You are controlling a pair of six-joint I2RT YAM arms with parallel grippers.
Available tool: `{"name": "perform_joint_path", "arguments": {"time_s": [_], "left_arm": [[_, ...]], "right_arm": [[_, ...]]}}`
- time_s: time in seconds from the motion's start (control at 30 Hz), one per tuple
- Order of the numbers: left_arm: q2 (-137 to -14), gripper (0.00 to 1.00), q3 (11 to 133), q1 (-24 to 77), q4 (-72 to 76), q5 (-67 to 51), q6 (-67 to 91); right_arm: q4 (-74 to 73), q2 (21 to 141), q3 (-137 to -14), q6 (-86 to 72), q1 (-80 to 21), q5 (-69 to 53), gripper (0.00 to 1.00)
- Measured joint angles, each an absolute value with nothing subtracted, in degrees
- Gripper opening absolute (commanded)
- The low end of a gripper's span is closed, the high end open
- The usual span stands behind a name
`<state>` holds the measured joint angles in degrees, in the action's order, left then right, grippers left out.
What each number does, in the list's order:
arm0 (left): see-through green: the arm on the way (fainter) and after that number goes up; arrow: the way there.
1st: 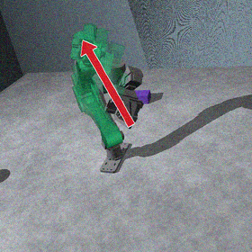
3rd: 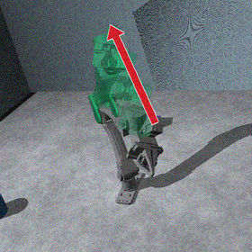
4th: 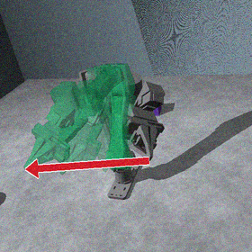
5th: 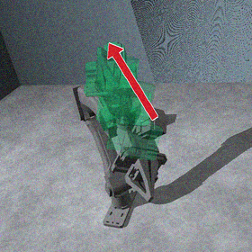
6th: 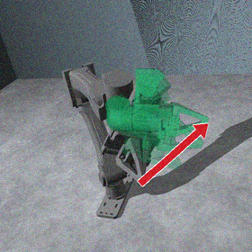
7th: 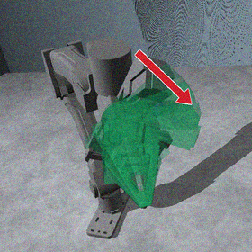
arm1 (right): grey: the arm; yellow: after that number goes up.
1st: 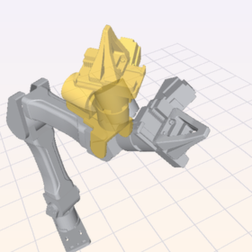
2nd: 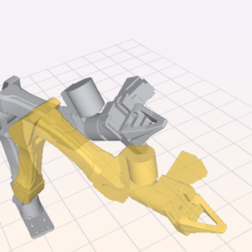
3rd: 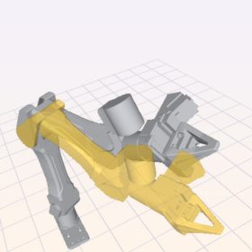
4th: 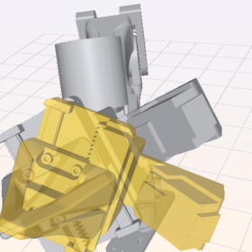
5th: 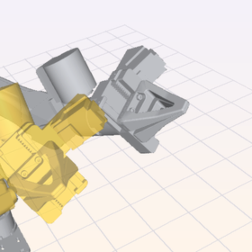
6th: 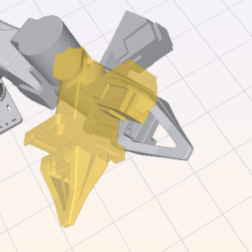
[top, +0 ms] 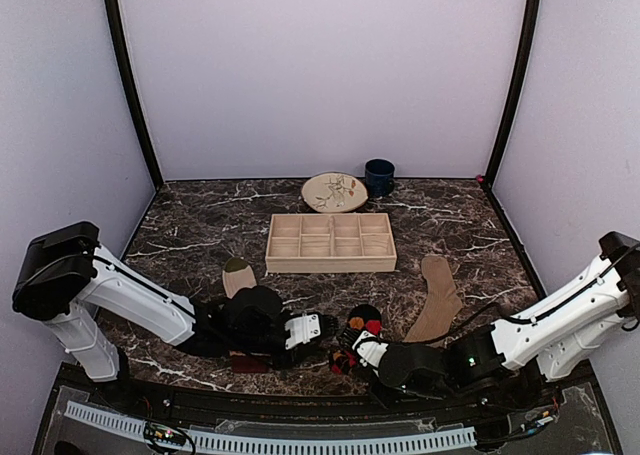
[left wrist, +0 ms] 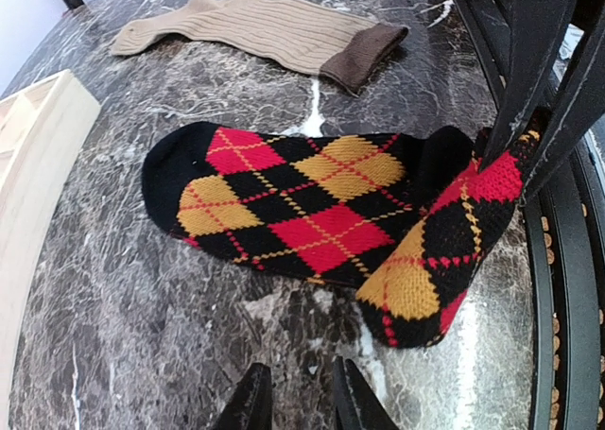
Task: Roll the socks
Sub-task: Roll the sock at the center of the board.
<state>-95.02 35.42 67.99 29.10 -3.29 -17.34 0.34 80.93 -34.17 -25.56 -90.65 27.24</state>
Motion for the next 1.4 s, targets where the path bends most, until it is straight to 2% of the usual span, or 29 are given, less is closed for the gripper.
{"name": "perform_joint_path", "arguments": {"time_s": [0.6,1.4], "left_arm": [[-90.0,0.14,31.7,70.0,32.1,2.7,-13.6],[-90.4,0.14,35.0,79.6,31.2,4.3,-11.4]], "right_arm": [[9.9,82.3,-29.7,-35.2,-89.3,16.5,0.00],[17.6,84.3,-25.4,-48.7,-88.7,10.3,0.00]]}}
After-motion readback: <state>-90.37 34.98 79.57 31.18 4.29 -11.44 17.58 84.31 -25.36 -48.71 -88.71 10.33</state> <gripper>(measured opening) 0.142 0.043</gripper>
